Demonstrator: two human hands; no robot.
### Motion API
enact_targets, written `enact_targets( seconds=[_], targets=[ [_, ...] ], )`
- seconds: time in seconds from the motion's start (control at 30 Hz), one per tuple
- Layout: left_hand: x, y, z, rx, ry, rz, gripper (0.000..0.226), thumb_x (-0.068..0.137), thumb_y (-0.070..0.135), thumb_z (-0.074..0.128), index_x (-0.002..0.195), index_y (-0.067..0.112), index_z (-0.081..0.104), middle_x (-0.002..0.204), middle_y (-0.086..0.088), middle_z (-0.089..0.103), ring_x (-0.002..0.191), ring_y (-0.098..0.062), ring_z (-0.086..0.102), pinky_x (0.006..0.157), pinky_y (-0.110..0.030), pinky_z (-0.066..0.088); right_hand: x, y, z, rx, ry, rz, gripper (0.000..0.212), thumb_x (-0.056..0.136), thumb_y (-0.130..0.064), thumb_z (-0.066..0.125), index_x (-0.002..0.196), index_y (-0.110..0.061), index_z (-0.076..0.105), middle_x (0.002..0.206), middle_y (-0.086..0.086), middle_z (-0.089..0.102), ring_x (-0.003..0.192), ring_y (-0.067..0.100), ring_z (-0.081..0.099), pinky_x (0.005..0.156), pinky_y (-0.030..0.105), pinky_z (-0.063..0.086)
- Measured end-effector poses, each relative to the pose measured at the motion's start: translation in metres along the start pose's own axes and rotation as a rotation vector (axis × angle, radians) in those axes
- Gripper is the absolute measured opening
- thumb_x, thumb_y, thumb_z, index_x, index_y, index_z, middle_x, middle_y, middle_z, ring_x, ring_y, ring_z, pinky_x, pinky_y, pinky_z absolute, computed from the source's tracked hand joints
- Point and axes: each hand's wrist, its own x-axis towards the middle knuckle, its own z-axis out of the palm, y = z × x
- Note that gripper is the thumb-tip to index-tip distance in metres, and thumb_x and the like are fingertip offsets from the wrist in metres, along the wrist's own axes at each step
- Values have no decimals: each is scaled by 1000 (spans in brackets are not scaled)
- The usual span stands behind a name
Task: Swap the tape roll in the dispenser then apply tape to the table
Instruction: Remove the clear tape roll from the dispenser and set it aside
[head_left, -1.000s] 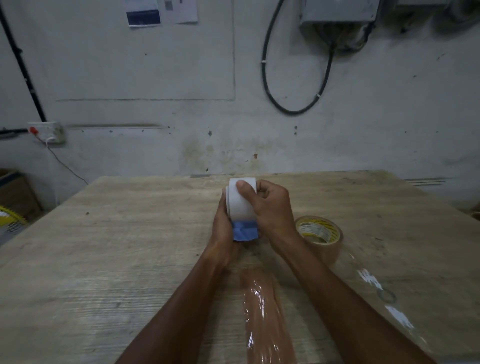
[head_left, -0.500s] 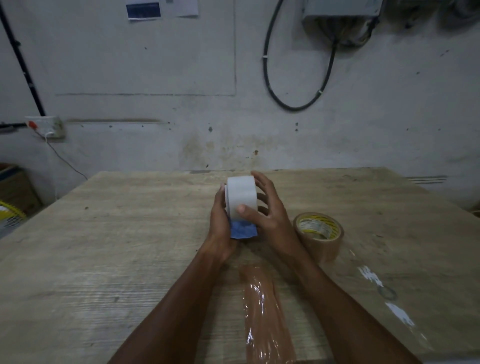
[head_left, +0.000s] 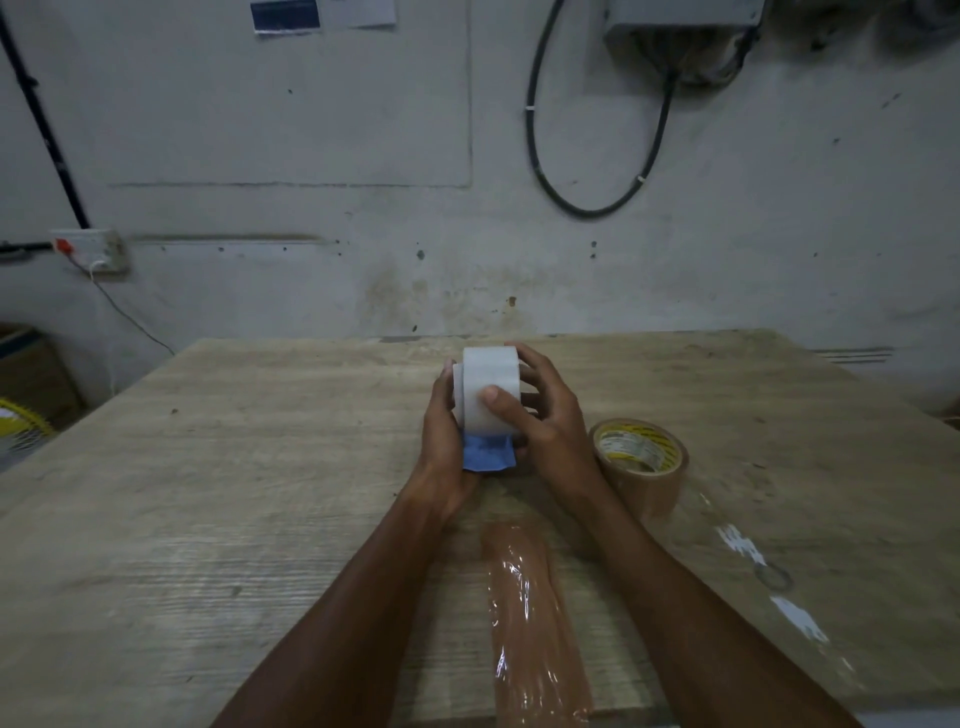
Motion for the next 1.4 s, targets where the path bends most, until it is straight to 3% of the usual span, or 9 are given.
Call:
enact_targets(
  seconds=[0.37, 0.6, 0.7, 0.8, 0.87, 1.0, 1.17, 1.27, 1.4],
  targets=[
    [2, -1, -2, -2, -9, 19, 48, 101, 50, 39, 100, 13, 69, 74, -10, 76, 63, -22, 74, 52, -35, 60, 2, 2, 0, 45, 30, 38, 62, 74, -59, 70, 129, -34, 58, 124, -3, 66, 109, 17, 66, 87, 47, 60],
    [5, 0, -9, -21, 20, 32, 49, 99, 53, 39, 101, 13, 68, 75, -9, 76, 65, -22, 74, 64, -37, 58, 2, -2, -1, 115, 81, 36, 61, 73, -57, 67, 127, -27, 62, 123, 1, 67, 102, 12, 67, 72, 23, 57],
    [7, -2, -9, -45, 13, 14, 49, 102, 51, 35, 100, 13, 65, 73, -9, 76, 62, -21, 73, 58, -33, 59, 3, 0, -1, 111, 110, 28, 59, 76, -57, 66, 125, -26, 63, 122, 0, 68, 108, 15, 65, 78, 27, 57],
    [8, 1, -11, -145, 43, 32, 50, 102, 50, 35, 107, 10, 64, 93, -15, 73, 76, -27, 72, 64, -37, 59, 4, 2, 0, 127, 171, 12, 59, 78, -57, 65, 125, -22, 63, 119, 1, 69, 106, 16, 67, 80, 28, 57],
    [10, 1, -12, -225, 47, 34, 52, 100, 53, 37, 110, 9, 63, 101, -16, 67, 79, -27, 68, 64, -35, 58, 5, 1, -2, 203, 214, 23, 52, 84, -49, 65, 125, -17, 63, 116, 2, 70, 102, 14, 68, 76, 27, 57],
    [9, 2, -11, -301, 28, 12, 49, 100, 51, 36, 100, 10, 63, 92, -14, 62, 69, -27, 61, 52, -31, 54, 7, -5, -3, 439, 218, 100, 33, 97, -25, 58, 126, -10, 59, 102, -2, 70, 91, 14, 70, 68, 30, 59],
    [13, 0, -14, -298, 58, -30, 55, 98, 54, 36, 117, 8, 58, 103, -14, 57, 82, -25, 57, 63, -33, 56, 10, -10, -2, 611, 182, 138, 49, 92, -43, 56, 137, -25, 48, 122, 6, 61, 107, 29, 66, 86, 52, 58],
    [14, 1, -12, -302, 92, -22, 55, 99, 52, 37, 127, 7, 51, 114, -16, 55, 92, -26, 56, 87, -39, 49, 7, -12, -2, 860, 172, 182, 66, 87, -42, 65, 142, -13, 45, 128, 16, 60, 115, 35, 61, 86, 49, 59],
    [17, -2, -14, -325, 73, -15, 52, 99, 49, 40, 121, 6, 57, 114, -16, 54, 91, -26, 55, 88, -39, 43, 6, -12, -3, 1057, 110, 235, 98, 64, -30, 88, 144, -1, 41, 138, 31, 51, 130, 51, 48, 100, 59, 48]
  ],
)
